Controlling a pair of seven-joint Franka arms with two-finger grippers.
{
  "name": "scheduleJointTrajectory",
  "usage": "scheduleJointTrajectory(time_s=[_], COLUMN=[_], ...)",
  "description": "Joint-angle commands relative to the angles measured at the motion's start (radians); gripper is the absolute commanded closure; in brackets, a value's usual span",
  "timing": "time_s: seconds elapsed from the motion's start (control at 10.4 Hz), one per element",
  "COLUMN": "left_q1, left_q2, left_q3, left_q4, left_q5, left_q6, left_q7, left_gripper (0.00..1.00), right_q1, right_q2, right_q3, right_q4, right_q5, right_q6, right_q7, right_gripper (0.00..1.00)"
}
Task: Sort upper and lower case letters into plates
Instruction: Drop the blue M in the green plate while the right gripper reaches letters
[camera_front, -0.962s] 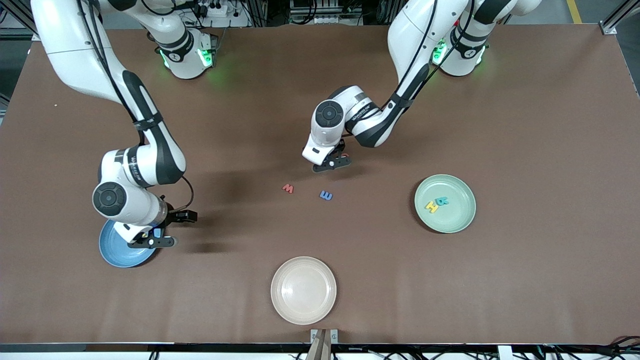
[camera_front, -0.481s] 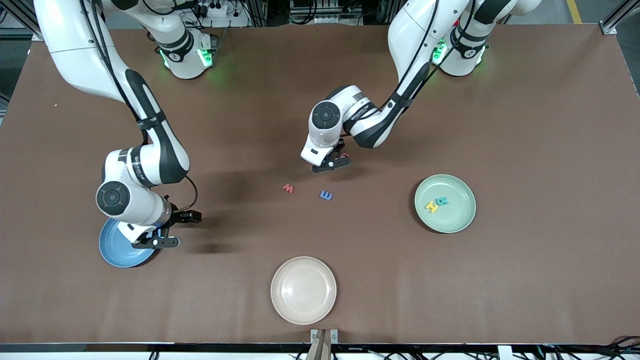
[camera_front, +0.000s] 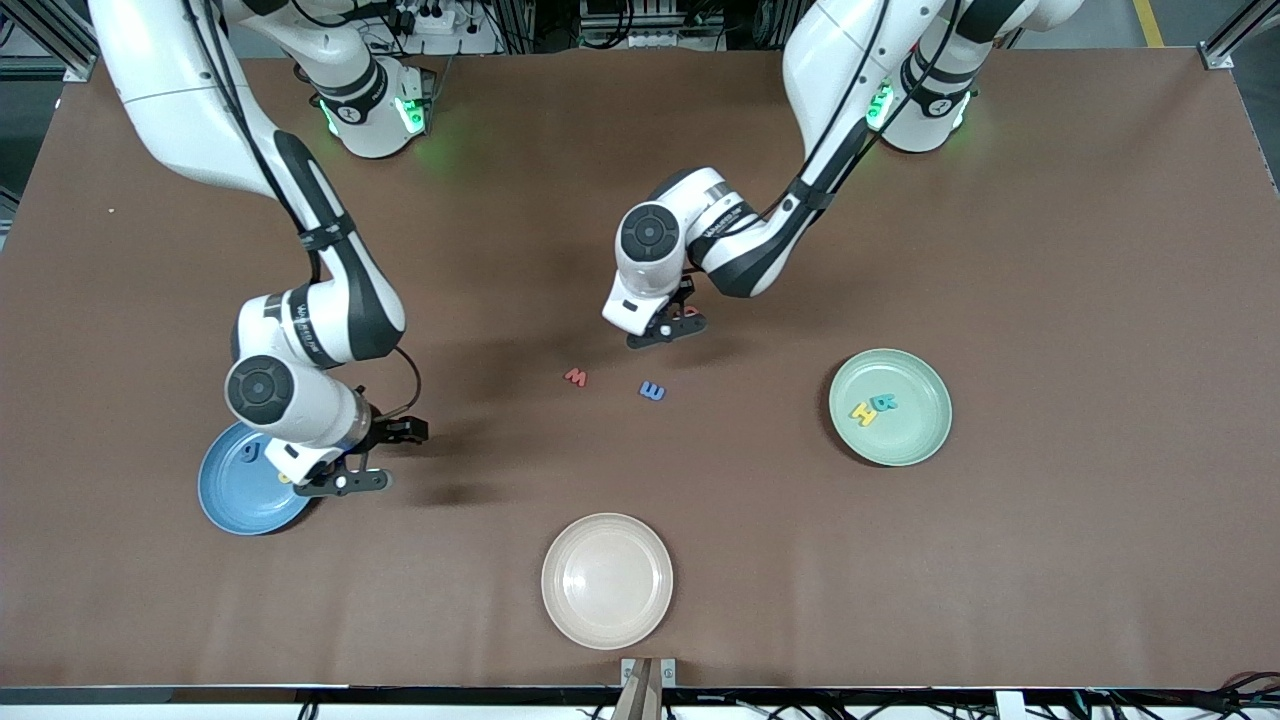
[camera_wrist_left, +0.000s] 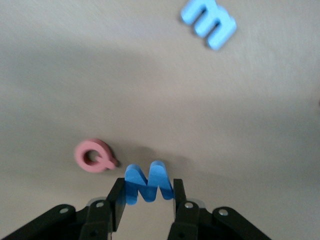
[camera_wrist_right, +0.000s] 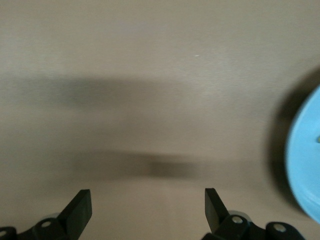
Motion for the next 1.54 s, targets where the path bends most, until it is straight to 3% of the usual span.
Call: scheduleJointTrajectory(time_s=[0.0, 0.29, 0.77, 0.96, 1.44], left_q1=[0.089, 0.293, 0.603, 0.619, 0.671], left_q2=[-0.056, -0.102, -0.089, -0.09, -0.064], left_q3=[-0.005, -0.002, -0.004, -0.002, -0.001], left_q4=[-0.01, -0.018, -0.067, -0.084, -0.088], left_q5=[-0.02, -0.007, 0.03, 0.029, 0.053], left_q6=[-0.091, -0.206, -0.188, -0.179, -0.133], left_q7=[0.111, 0.376, 0.601, 0.613, 0.702], left_gripper=[0.97, 0.95, 0.91, 0.91, 0.88], right_q1=[0.028, 0.161, 0.439, 0.52, 0.547], right_q2=[-0.009, 0.047, 0.171, 0.23, 0.357], right_q3=[-0.002, -0.004, -0.004, -0.004, -0.005], right_q4=[0.011, 0.107, 0.245, 0.305, 0.429], right_q5=[0.034, 0.019, 0.01, 0.011, 0.011], right_q6=[-0.003, 0.022, 0.031, 0.055, 0.092], right_q7=[0.012, -0.017, -0.246, -0.252, -0.322], right_gripper=[0.0, 0.0, 0.0, 0.0, 0.0])
